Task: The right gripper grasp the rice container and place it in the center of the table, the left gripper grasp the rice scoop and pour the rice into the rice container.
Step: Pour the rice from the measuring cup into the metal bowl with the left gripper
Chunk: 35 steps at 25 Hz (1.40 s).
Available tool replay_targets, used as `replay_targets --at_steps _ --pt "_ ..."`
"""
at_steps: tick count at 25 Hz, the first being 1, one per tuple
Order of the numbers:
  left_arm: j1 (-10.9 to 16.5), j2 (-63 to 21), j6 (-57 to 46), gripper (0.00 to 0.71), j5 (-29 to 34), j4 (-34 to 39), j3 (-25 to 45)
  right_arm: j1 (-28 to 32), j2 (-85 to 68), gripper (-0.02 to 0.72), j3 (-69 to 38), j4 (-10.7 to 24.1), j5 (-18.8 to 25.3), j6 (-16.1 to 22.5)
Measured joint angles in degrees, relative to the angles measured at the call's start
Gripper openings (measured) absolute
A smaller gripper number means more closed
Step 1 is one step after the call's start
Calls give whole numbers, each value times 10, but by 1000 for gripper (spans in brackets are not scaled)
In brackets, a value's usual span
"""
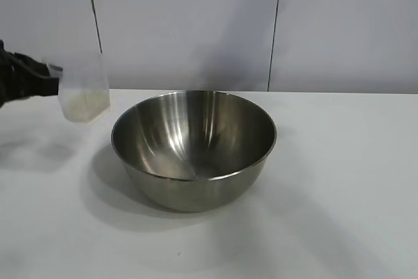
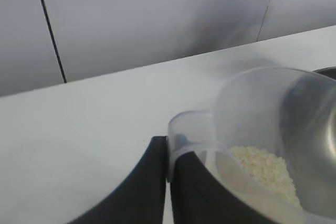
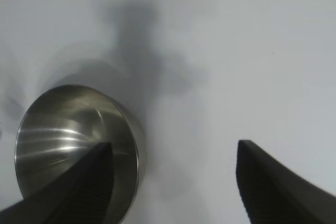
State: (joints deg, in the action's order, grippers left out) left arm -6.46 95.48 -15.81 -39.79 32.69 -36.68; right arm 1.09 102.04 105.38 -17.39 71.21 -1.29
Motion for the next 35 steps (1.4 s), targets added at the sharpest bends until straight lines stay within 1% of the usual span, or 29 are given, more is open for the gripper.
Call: replay_targets --at_steps 1,3,6,7,9,11,13,15,17,19,21,23,24,26,27,30,35 --pt "-12 -22 -12 9 26 17 -9 0 0 463 0 0 0 0" --pt "-47 -52 -26 9 68 38 -25 0 0 463 0 0 0 0" --pt "-119 -67 -24 9 111 47 -52 0 0 463 0 0 0 0" --pt "-139 -66 -15 9 122 47 -58 0 0 463 0 0 0 0" --pt "-183 -56 27 9 144 37 -73 0 0 463 0 0 0 0" --pt "-213 -41 97 9 159 4 -83 0 0 463 0 0 0 0" --pt "-234 -27 198 9 170 -61 -91 0 0 463 0 0 0 0" --pt "-247 -13 330 9 173 -145 -93 0 0 463 0 0 0 0" --pt "-261 -6 471 9 176 -253 -95 0 0 463 0 0 0 0" --pt "-278 -5 647 9 170 -364 -95 0 0 463 0 0 0 0" --pt "-303 -5 822 9 141 -485 -95 0 0 463 0 0 0 0" --pt "-338 -5 1006 9 95 -577 -95 0 0 463 0 0 0 0" --pt "-355 -5 1076 9 72 -615 -95 0 0 463 0 0 0 0" --pt "-380 -5 1219 9 35 -660 -95 0 0 463 0 0 0 0" --pt "-388 -5 1277 9 21 -670 -95 0 0 463 0 0 0 0" --pt "-392 -5 1404 9 1 -683 -95 0 0 463 0 0 0 0" --pt "-392 -5 1559 9 -5 -680 -95 0 0 463 0 0 0 0"
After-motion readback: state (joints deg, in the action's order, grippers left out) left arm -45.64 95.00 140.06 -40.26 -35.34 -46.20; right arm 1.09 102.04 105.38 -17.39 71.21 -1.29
